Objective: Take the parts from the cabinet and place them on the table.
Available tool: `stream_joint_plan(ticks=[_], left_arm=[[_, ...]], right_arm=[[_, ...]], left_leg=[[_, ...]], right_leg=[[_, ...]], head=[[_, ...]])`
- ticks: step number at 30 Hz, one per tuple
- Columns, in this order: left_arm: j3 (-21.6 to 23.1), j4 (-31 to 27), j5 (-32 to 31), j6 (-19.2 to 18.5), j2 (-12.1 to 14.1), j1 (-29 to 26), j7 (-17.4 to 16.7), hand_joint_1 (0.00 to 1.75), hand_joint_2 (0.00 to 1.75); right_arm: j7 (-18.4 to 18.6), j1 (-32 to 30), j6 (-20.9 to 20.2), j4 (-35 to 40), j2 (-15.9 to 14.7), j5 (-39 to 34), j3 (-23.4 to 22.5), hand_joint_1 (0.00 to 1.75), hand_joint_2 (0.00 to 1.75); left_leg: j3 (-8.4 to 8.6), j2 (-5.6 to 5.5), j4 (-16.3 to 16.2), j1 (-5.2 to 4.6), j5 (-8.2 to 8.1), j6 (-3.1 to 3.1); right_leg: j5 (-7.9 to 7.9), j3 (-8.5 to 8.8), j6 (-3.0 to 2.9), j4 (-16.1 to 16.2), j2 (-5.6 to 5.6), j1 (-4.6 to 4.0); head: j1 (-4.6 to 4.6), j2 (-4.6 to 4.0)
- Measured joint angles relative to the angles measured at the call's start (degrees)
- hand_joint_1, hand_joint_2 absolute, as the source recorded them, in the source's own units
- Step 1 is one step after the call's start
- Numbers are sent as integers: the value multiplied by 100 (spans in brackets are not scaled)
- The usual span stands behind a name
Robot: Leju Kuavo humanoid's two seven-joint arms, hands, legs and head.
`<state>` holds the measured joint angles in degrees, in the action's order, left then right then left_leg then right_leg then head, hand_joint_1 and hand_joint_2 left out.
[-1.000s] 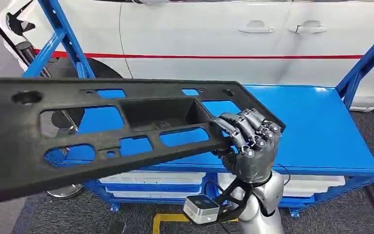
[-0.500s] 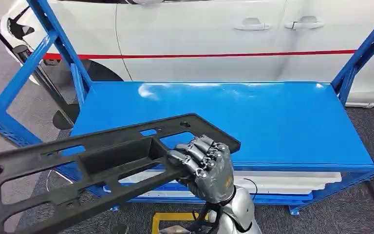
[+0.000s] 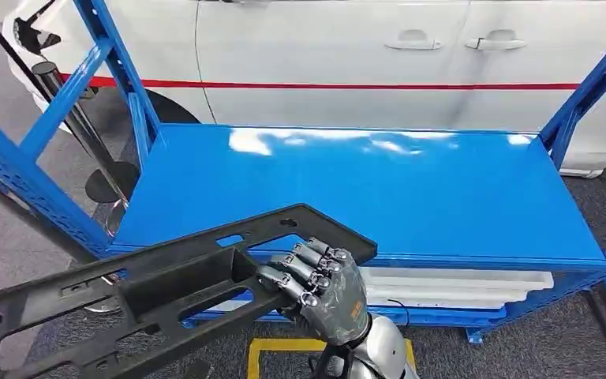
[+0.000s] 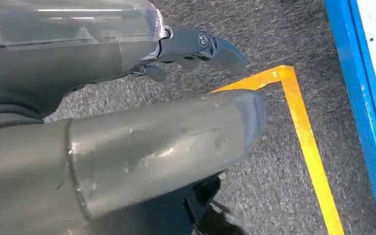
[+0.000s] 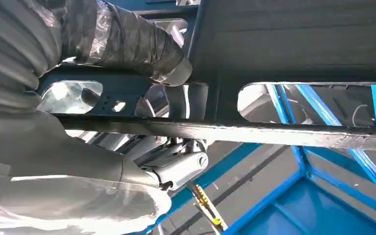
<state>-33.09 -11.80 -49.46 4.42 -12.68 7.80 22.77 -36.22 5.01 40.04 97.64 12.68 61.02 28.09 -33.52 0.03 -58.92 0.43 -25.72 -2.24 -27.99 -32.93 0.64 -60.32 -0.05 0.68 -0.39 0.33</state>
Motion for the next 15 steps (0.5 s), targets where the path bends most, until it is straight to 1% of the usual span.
stream_joint_plan(ticks=[1,2,3,4,5,6,7,8,9,10,11,12,13,14,15], left_arm=[[4,0,0,-2,-2,11,0,0,0],[11,0,2,-4,-2,14,-4,0,0],[13,0,2,-4,-2,14,-11,0,0],[15,0,2,-9,-2,15,-13,0,0],[17,0,2,-9,-2,17,-13,0,0],[17,0,0,-9,-4,14,-13,0,0],[20,0,-2,-18,-6,13,-13,0,0],[20,0,-4,-26,-6,16,-13,0,0],[22,0,-4,-28,-6,16,-13,0,0],[22,0,-4,-35,-6,15,-15,0,0],[22,0,-9,-44,-6,14,-20,0,0],[22,0,-17,-48,-6,14,-26,0,0],[24,0,-24,-59,-6,17,-33,0,0],[31,0,-33,-66,-6,24,-42,0,0],[39,0,-39,-81,-6,40,-59,0,0]], right_arm=[[-24,-3,0,2,2,0,0,175,175],[-39,-2,0,13,2,-2,0,175,175],[-48,-3,0,15,2,-4,-2,175,175],[-50,-4,0,15,2,-4,-2,175,175],[-50,-1,2,15,2,-4,-2,175,175],[-50,1,0,15,4,4,-2,175,175],[-48,12,0,17,11,15,-2,175,175],[-37,21,0,20,24,57,-9,175,175],[-35,34,0,22,26,83,-11,175,175],[-31,45,0,24,26,105,-22,175,175],[-20,48,0,24,26,120,-31,175,175],[0,50,0,24,26,152,-44,175,175],[35,56,0,24,28,208,-59,175,175],[103,85,0,24,48,302,-105,175,175],[156,125,0,24,81,372,-155,175,175]], left_leg=[[-29,-3,-34,-45,-6,40],[-43,-4,-25,-36,13,75],[-46,-3,-23,-36,29,102],[-44,-1,-4,-20,50,140],[-55,-5,-17,-24,49,167],[-94,-6,-104,-4,-66,200],[-181,-5,-327,-2,-283,228],[-326,-5,-713,19,-547,252],[-470,-4,-1100,29,-760,273],[-581,-4,-1428,30,-906,289],[-590,-4,-1547,30,-919,294],[-478,-3,-1416,30,-805,289],[-266,-3,-1088,30,-619,276],[69,-3,-542,28,-375,250],[325,-4,-106,24,-267,216]], right_leg=[[13,10,-14,38,-1,-40],[36,-15,-44,32,6,-22],[49,-29,-66,32,14,-40],[65,-34,-100,40,18,-56],[110,-32,-160,94,6,-24],[138,-38,-191,110,-14,-4],[155,-61,-216,111,-17,0],[177,-88,-243,111,-22,-2],[194,-117,-250,110,-27,-10],[214,-151,-250,104,-31,-11],[233,-184,-243,96,-32,-12],[251,-214,-238,87,-32,-11],[267,-235,-226,79,-31,-11],[283,-249,-207,68,-27,-12],[297,-257,-185,62,-27,-11]], head=[[-2,0],[-2,0],[-4,0],[-2,0],[-2,0],[-4,0],[-7,0],[-2,0],[-4,0],[-4,0],[-4,0],[-4,0],[-4,0],[-4,0],[-4,0]])
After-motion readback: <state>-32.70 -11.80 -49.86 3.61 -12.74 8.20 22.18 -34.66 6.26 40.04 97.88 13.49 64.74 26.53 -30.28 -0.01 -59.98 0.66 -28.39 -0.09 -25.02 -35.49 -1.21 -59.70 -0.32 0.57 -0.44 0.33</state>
